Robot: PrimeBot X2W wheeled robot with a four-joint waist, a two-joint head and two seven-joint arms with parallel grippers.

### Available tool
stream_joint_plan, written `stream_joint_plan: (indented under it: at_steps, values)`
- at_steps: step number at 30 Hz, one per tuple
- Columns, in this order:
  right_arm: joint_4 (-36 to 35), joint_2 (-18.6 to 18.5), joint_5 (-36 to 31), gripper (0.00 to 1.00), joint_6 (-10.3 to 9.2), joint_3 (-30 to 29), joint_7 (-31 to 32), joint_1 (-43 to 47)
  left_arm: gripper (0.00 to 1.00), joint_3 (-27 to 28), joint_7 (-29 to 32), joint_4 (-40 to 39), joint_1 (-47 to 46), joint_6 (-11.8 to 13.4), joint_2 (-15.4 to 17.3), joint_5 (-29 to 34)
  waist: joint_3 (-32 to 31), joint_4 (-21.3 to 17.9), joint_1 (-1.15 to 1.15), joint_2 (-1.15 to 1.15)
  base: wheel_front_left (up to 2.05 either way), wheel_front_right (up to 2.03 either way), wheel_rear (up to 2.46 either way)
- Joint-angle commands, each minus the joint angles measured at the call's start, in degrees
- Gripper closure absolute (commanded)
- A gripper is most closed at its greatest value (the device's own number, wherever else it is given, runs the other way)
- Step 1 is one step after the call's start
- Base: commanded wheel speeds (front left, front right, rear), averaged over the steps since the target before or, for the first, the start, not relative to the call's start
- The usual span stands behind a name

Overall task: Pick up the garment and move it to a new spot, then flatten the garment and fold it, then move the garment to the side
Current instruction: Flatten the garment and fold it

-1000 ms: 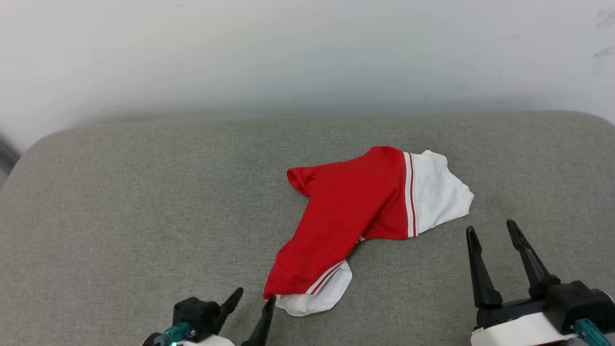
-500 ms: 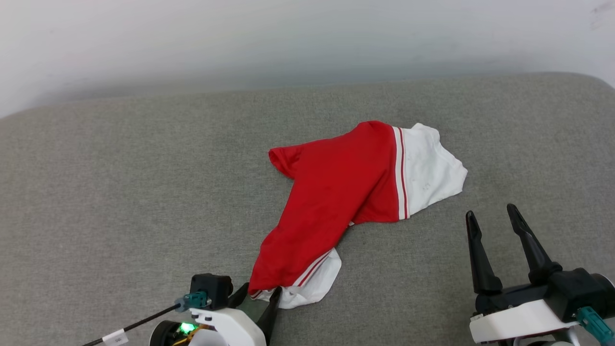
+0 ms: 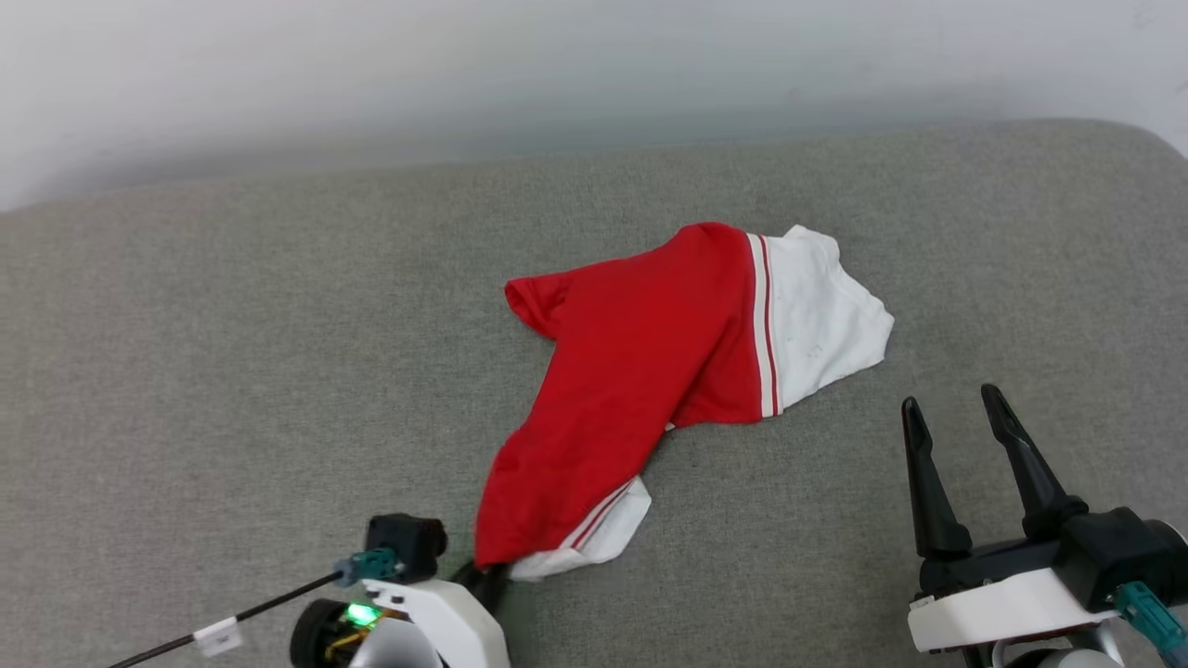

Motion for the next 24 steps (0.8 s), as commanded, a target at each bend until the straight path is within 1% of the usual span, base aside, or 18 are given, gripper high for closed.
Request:
stream_joint_plan:
  at_steps: [1,5,7,11,14,16,18,21,24]
  values:
    - [0.2,0.1,-0.27,0.0,-0.03,-0.13,-0.14,0.01,1.0,0.93,-1.61,-0.22,-0.69,0.26,1.19,0.71,-1.56,0.55,0.0,0.0,0.0,0.0,0.0]
    - [0.46,0.08,-0.07,0.0,-0.03,0.28,-0.14,0.69,1.0,3.41,-4.8,-2.75,-1.63,0.66,3.54,1.15,-4.01,1.12,0.0,0.0,0.0,0.0,0.0]
    - [0.6,0.09,0.24,0.0,-0.03,0.27,-0.14,1.07,1.0,5.0,-6.1,-4.33,-2.66,1.37,6.23,2.78,-5.03,1.32,0.0,0.0,0.0,0.0,0.0]
    - [0.6,0.1,1.5,0.0,-0.03,-0.15,-0.14,1.22,1.0,6.9,-9.17,-8.07,-6.42,3.73,11.76,8.92,-5.81,1.81,0.0,0.0,0.0,0.0,0.0]
    - [0.47,0.09,1.41,0.0,-0.03,-0.17,-0.14,1.35,1.0,5.76,-10.49,-9.79,-8.86,4.49,15.71,15.01,-5.76,2.07,0.0,0.0,0.0,0.0,0.0]
    - [0.33,0.09,1.33,0.0,-0.03,-0.06,-0.14,1.34,1.0,3.77,-9.73,-9.55,-9.35,3.76,17.14,17.99,-5.49,2.09,0.0,0.0,0.0,0.0,0.0]
    - [0.23,0.1,1.3,0.0,-0.03,0.27,-0.14,1.25,1.0,0.6,-7.78,-8.22,-8.8,2.37,18.3,20.78,-5.19,1.91,0.0,0.0,0.0,0.0,0.0]
    - [0.2,0.08,1.18,0.0,-0.03,0.41,-0.14,1.0,1.0,-4.26,-4.81,-5.58,-6.91,-0.12,17.77,22.57,-4.67,1.59,0.0,0.0,0.0,0.0,0.0]
    - [0.17,0.09,0.97,0.0,-0.03,0.02,-0.14,0.83,1.0,-7.61,-2.63,-2.66,-5.33,-2.19,16.04,22.06,-4.18,1.34,0.0,0.0,0.0,0.0,0.0]
